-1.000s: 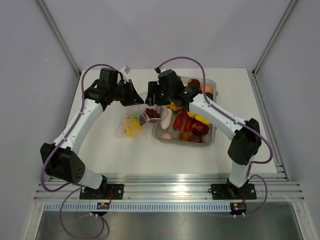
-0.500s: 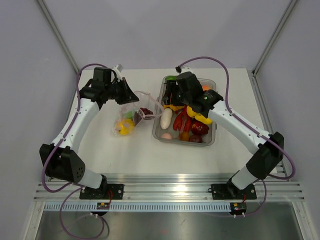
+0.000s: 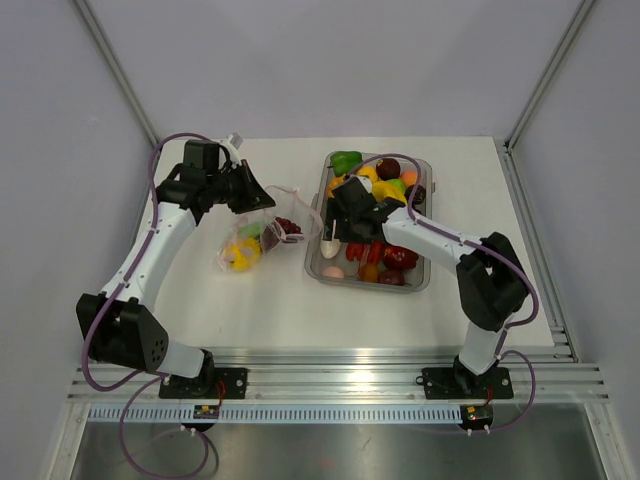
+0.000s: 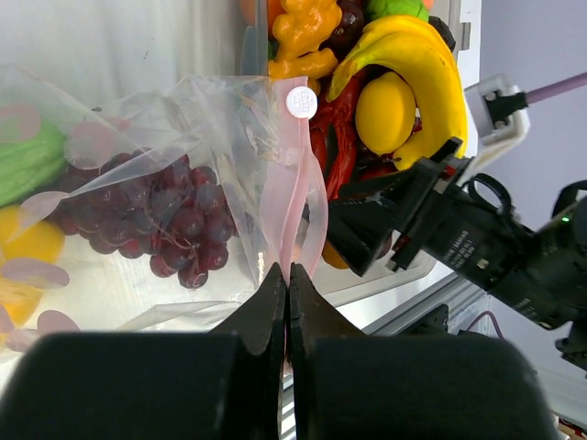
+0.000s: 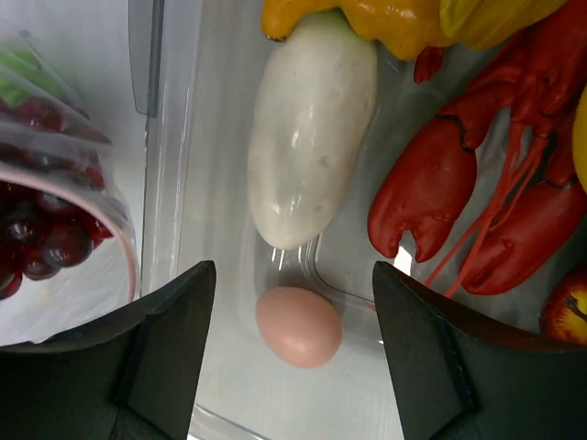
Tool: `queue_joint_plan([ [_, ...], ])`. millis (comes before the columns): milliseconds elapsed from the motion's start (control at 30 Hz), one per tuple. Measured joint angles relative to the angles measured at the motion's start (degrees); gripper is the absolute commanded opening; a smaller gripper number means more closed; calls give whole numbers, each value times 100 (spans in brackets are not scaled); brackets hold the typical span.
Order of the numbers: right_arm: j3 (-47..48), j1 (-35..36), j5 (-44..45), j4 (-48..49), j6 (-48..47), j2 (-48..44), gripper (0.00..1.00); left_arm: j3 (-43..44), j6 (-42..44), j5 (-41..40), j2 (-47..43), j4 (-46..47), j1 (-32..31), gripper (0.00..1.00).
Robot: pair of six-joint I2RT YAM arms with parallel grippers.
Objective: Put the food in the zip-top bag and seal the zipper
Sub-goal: Pick up the fake vegetable from the bin.
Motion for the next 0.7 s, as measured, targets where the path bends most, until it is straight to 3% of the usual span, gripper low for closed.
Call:
queue_joint_plan([
  [533,57,-17,238,721,378,1047,73,-17,13,0,-26,11,0,0],
  [633,57,-42,240,855,400,1121,64,-17,13,2,-24,11,0,0],
  [700,57,-63,240,903,409,1141,53,-17,13,2,-26,9,2,0],
])
